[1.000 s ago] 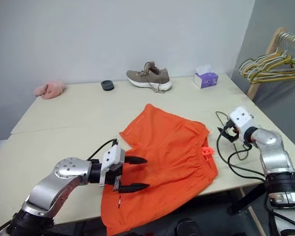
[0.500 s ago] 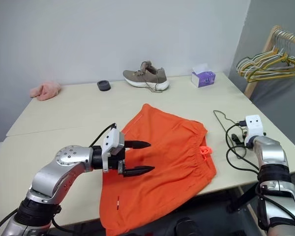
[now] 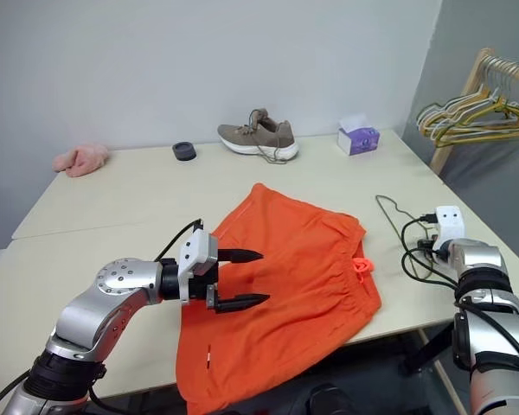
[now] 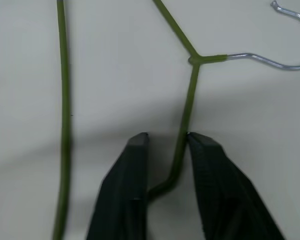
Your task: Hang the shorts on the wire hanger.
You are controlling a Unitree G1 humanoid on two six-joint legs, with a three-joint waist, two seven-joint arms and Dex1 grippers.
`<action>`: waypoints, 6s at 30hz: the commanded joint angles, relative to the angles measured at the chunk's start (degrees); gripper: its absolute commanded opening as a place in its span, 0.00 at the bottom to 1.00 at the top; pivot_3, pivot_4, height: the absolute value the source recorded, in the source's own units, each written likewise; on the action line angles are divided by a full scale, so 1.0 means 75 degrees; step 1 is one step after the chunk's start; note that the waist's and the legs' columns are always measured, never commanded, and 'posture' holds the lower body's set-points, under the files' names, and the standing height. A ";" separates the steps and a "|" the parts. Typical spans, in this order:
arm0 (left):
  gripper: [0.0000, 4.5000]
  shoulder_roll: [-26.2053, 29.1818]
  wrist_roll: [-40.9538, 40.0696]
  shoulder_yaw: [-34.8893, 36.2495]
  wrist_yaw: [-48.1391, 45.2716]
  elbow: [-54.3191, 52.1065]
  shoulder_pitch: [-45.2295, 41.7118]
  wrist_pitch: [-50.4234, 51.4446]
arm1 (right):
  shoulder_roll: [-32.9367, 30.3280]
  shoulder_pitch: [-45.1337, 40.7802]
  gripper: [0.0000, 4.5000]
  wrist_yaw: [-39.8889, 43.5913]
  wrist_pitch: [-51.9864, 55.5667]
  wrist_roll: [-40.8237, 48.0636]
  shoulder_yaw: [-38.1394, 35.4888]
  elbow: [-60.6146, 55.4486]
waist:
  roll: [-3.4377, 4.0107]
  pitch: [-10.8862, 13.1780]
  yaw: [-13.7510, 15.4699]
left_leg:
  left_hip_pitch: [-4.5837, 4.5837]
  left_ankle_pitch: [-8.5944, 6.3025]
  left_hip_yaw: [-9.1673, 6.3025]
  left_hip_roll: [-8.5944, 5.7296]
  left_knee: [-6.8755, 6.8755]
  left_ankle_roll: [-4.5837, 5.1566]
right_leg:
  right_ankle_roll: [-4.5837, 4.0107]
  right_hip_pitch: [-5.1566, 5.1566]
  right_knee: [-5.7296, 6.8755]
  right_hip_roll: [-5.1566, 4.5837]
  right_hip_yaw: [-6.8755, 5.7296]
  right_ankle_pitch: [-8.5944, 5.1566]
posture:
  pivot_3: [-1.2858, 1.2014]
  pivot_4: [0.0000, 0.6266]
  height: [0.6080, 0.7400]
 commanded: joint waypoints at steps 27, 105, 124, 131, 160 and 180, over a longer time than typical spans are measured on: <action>1.00 -0.0019 0.0175 0.1290 0.0909 0.2836 -0.1959 -0.0003 | -0.0926 0.1931 0.01 0.0533 -0.4635 -0.1623 0.1474 -0.7240 | 0.0061 0.0048 -0.0017 | -0.0037 -0.0004 0.0004 0.0001 -0.0006 -0.0005 | 0.0010 -0.0051 0.0015 -0.0002 0.0012 0.0000 | 0.43 0.03 1.00; 0.00 0.1079 0.2416 -0.0236 -0.1362 0.2247 -0.1240 -0.2366 | -0.0981 0.0868 0.44 0.4621 0.1602 0.0170 0.4389 -1.0142 | 0.0047 0.0077 -0.0003 | -0.0152 -0.0003 -0.0019 -0.0002 0.0003 -0.0005 | -0.0025 -0.0166 0.0043 -0.0056 -0.0031 0.0020 | 0.44 0.02 1.00; 0.51 0.0503 0.1442 0.0313 -0.1034 0.2471 -0.1350 -0.1575 | -0.1373 0.1362 0.00 0.4841 0.2158 0.0656 0.3684 -1.0714 | 0.0046 0.0075 -0.0023 | -0.0151 -0.0003 -0.0029 -0.0005 0.0006 -0.0005 | -0.0019 -0.0163 0.0048 -0.0056 -0.0038 0.0019 | 0.43 0.03 1.00; 0.56 0.0390 0.0550 0.1160 -0.0544 0.2730 -0.1737 -0.0422 | -0.2022 0.2348 0.00 0.4631 0.3222 0.1415 0.2227 -1.1192 | 0.0042 0.0072 -0.0003 | -0.0153 -0.0003 -0.0034 -0.0006 0.0009 -0.0005 | -0.0016 -0.0160 0.0049 -0.0055 -0.0044 0.0018 | 0.42 0.03 1.00; 0.56 0.0348 0.0235 0.0571 -0.1684 0.2372 -0.1774 -0.0652 | -0.2074 0.7542 0.00 0.3581 0.6105 0.4123 -0.2924 -1.1779 | 0.0040 0.0068 -0.0478 | -0.0133 -0.0002 -0.0001 0.0004 0.0011 -0.0003 | 0.0014 -0.0145 0.0037 0.0004 0.0002 0.0001 | 0.38 0.06 1.00; 0.56 0.0482 0.0658 0.0927 -0.0965 0.2882 -0.1758 -0.1299 | -0.2913 0.4563 0.00 0.3802 0.6652 0.4748 -0.0010 -0.9429 | 0.0034 0.0073 -0.0425 | -0.0139 -0.0002 -0.0001 0.0007 0.0008 -0.0003 | 0.0014 -0.0153 0.0034 0.0007 0.0003 0.0001 | 0.41 0.06 1.00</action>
